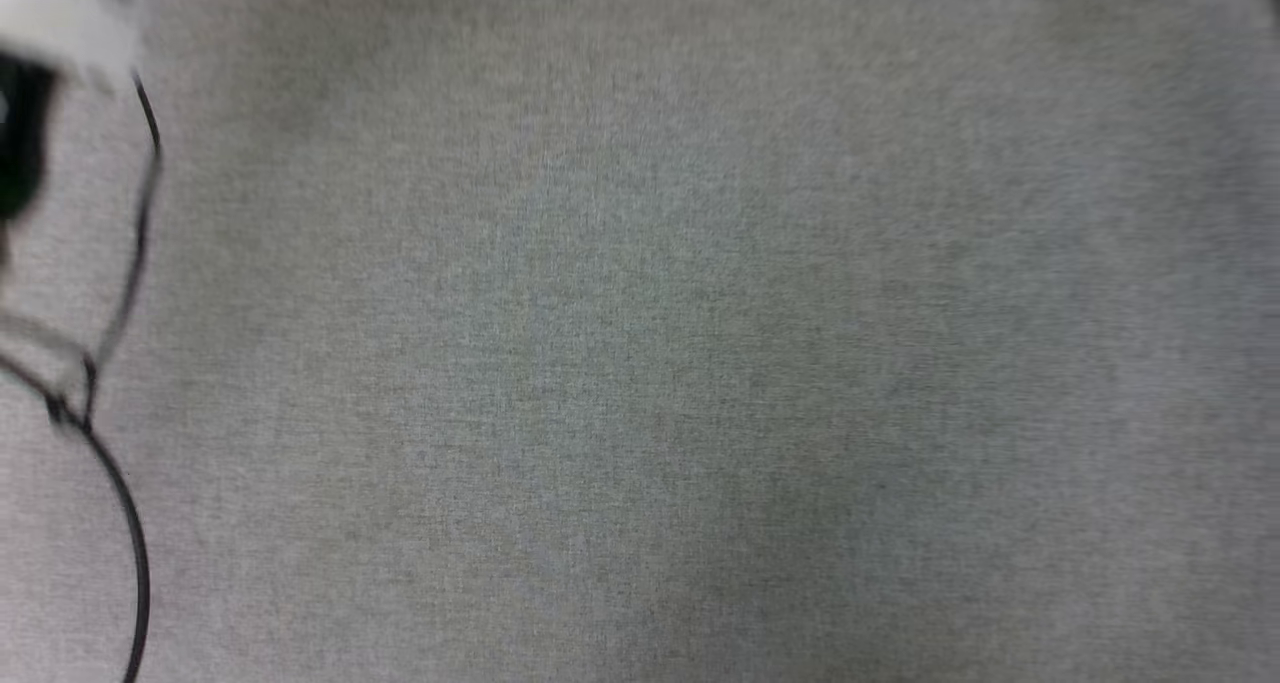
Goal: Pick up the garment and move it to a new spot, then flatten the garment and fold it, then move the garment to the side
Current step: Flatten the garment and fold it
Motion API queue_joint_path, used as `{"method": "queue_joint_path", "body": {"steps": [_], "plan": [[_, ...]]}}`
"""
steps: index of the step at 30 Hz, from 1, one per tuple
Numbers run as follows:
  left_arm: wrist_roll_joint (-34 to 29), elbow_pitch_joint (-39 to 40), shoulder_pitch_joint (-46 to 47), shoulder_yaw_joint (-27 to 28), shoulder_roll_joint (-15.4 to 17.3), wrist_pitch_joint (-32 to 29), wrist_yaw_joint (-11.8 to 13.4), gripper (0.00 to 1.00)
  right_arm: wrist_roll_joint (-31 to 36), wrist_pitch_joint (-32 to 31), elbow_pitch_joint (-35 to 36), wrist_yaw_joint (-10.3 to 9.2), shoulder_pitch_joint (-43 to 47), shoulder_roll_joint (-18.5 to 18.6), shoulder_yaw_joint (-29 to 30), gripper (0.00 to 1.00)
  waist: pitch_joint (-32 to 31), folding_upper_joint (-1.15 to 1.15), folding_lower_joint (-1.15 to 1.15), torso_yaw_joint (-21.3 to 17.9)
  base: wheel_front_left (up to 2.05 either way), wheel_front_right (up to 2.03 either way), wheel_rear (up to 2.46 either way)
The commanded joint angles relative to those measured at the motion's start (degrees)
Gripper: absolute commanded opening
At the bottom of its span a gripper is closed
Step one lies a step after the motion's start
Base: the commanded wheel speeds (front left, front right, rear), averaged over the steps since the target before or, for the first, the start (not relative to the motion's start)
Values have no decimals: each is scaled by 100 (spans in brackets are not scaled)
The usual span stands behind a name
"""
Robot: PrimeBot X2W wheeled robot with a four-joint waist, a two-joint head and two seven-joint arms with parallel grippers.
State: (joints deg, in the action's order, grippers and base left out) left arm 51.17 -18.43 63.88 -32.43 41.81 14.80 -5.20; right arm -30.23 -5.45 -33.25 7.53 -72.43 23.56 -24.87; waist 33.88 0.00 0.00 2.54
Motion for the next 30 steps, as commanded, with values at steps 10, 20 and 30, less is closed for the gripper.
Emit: {"method": "queue_joint_path", "body": {"steps": [10, 20, 30], "plan": [[48, 1626, -2873, 413, 247, 50, 818, 0, -429, -91, 1299, -8, 2405, 402, -129, 0, -989, 0, 0, -109, 0, 0, 0], [290, 2432, -5179, 623, -4, 45, 1232, 0, -515, -361, 2071, -8, 4354, 552, 185, 0, -1795, 0, 0, -78, 0, 0, 0], [683, 2374, -6631, 480, -308, 26, 1184, 0, -682, -518, 2335, -7, 5879, 451, 498, 0, -2500, 0, 0, -18, 0, 0, 0]]}}
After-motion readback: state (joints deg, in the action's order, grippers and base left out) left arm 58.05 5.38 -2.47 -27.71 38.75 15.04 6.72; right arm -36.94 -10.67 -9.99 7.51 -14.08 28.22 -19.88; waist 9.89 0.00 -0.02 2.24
